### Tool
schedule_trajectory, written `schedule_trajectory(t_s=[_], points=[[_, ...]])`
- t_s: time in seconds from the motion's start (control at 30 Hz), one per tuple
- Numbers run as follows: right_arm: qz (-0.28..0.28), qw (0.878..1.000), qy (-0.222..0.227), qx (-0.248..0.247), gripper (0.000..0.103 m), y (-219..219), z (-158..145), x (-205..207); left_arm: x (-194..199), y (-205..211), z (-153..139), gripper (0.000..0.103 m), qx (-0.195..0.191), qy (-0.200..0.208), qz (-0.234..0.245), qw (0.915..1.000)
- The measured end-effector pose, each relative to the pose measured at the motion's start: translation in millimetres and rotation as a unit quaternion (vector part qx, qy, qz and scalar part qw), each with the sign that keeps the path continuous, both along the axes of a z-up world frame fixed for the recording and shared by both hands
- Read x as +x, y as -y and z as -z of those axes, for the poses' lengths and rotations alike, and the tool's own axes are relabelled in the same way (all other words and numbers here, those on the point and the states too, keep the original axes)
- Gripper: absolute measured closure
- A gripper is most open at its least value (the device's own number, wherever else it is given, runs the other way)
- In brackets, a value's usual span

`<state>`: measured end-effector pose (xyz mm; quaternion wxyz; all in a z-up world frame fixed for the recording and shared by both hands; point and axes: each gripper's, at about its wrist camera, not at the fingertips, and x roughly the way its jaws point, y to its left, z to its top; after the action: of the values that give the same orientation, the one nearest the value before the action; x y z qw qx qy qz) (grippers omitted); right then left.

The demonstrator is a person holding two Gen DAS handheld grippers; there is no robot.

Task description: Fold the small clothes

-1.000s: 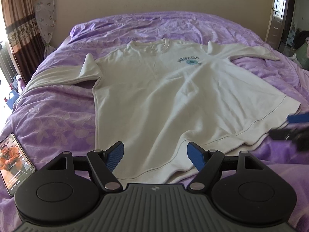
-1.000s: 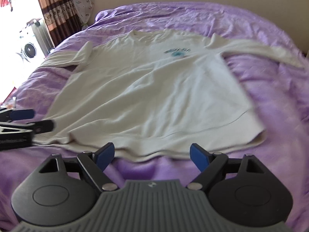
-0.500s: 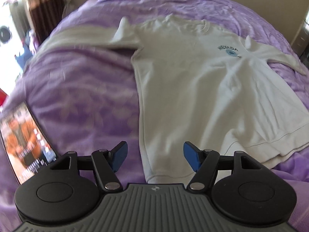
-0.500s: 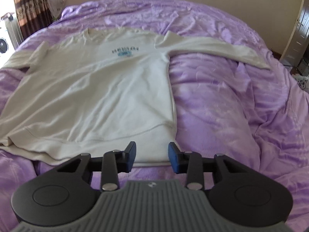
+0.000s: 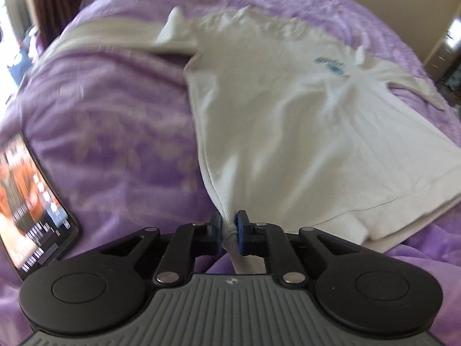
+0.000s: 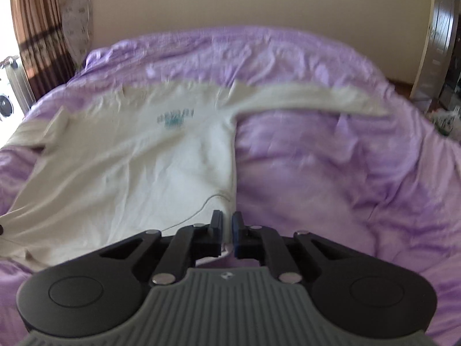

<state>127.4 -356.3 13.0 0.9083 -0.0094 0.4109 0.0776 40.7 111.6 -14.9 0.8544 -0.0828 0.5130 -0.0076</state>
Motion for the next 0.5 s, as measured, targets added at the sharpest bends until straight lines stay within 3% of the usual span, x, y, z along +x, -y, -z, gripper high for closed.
schedule_trajectory(t_s=[0.1, 0.27, 0.37, 0.43, 0.5], points=[[0.006, 1.000, -0.023, -0.009, 0.103, 13, -6, 6, 0, 4, -7, 0.093, 0.018, -0.009, 0.030, 0.9994], [-0.002, 0.995, -0.095, -0.033, 0.103, 15, 33, 8, 7, 12, 17, 0.091, 0.037, -0.067, 0.059, 0.9953], [0.001, 0.994, -0.099, -0.041, 0.100, 14, 36, 9, 15, 16, 26, 0.078, 0.064, -0.091, 0.074, 0.9910], [0.000, 0.994, -0.088, -0.064, 0.076, 10, 27, 10, 22, 13, 18, 0.073, 0.071, -0.090, 0.079, 0.9903], [-0.007, 0.994, -0.069, -0.089, 0.068, 4, 15, 13, 29, 6, 5, 0.067, 0.081, -0.079, 0.076, 0.9906]])
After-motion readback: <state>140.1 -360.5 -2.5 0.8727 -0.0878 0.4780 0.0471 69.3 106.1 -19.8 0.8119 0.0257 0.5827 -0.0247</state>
